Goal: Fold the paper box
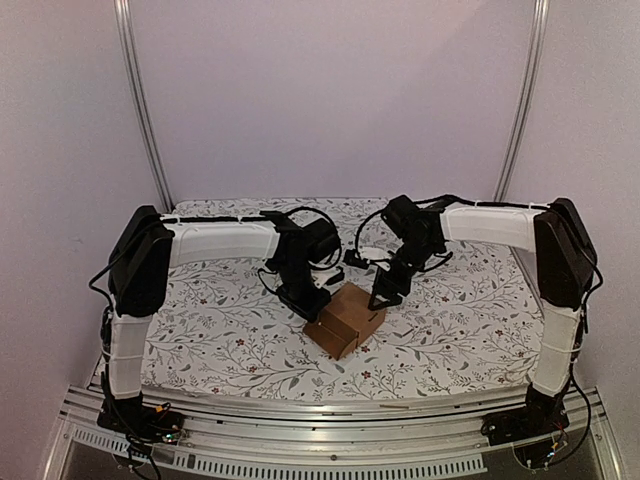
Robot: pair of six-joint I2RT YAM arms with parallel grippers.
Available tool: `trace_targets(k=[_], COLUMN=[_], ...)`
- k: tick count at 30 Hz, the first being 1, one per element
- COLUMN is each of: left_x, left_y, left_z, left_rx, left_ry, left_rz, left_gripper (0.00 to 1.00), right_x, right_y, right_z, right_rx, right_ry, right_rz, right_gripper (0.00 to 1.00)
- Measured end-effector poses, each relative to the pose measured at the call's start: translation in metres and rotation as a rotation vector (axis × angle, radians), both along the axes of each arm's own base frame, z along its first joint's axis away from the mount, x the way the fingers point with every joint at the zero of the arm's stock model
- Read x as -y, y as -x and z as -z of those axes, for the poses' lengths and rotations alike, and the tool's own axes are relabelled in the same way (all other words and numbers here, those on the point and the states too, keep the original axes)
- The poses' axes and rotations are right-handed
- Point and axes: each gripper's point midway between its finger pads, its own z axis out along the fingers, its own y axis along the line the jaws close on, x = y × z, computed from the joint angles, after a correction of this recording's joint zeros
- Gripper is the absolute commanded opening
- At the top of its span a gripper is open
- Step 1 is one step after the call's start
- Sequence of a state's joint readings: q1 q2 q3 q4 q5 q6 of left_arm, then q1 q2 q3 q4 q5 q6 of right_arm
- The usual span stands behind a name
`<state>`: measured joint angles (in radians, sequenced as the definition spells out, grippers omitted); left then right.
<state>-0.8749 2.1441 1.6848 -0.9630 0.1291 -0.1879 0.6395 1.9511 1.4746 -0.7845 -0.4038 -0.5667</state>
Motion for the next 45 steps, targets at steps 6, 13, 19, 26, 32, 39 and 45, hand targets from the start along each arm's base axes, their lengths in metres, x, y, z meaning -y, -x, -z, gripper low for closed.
trace_targets(k=[6, 13, 19, 26, 32, 39, 45], left_x=[0.002, 0.003, 0.003, 0.000, 0.000, -0.001, -0.012], left_y=[-0.001, -0.002, -0.003, -0.003, -0.004, -0.006, -0.003], left_z=[-0.001, -0.001, -0.003, -0.004, -0.005, -0.004, -0.001], left_rx=[-0.003, -0.019, -0.035, -0.052, -0.050, -0.040, -0.017], left_ry=[-0.001, -0.020, -0.045, -0.077, -0.083, -0.093, -0.110], left_rz=[0.000, 0.000, 0.000, 0.000, 0.000, 0.000, -0.006], left_gripper=[0.00, 0.00, 0.00, 0.00, 0.00, 0.04, 0.17], right_x=[-0.006, -0.007, -0.011, -0.015, -0.014, -0.015, -0.017], right_y=[0.014, 0.019, 0.022, 0.023, 0.023, 0.023, 0.022], right_z=[0.013, 0.014, 0.015, 0.016, 0.014, 0.013, 0.012], right_rx=[-0.141, -0.180, -0.166, -0.117, -0.099, -0.056, -0.050], right_ry=[-0.011, -0.011, 0.004, 0.039, 0.058, 0.086, 0.079], right_rz=[0.005, 0.023, 0.019, 0.041, 0.078, 0.090, 0.099], right_gripper=[0.54, 0.47, 0.45, 0.44, 0.44, 0.44, 0.45])
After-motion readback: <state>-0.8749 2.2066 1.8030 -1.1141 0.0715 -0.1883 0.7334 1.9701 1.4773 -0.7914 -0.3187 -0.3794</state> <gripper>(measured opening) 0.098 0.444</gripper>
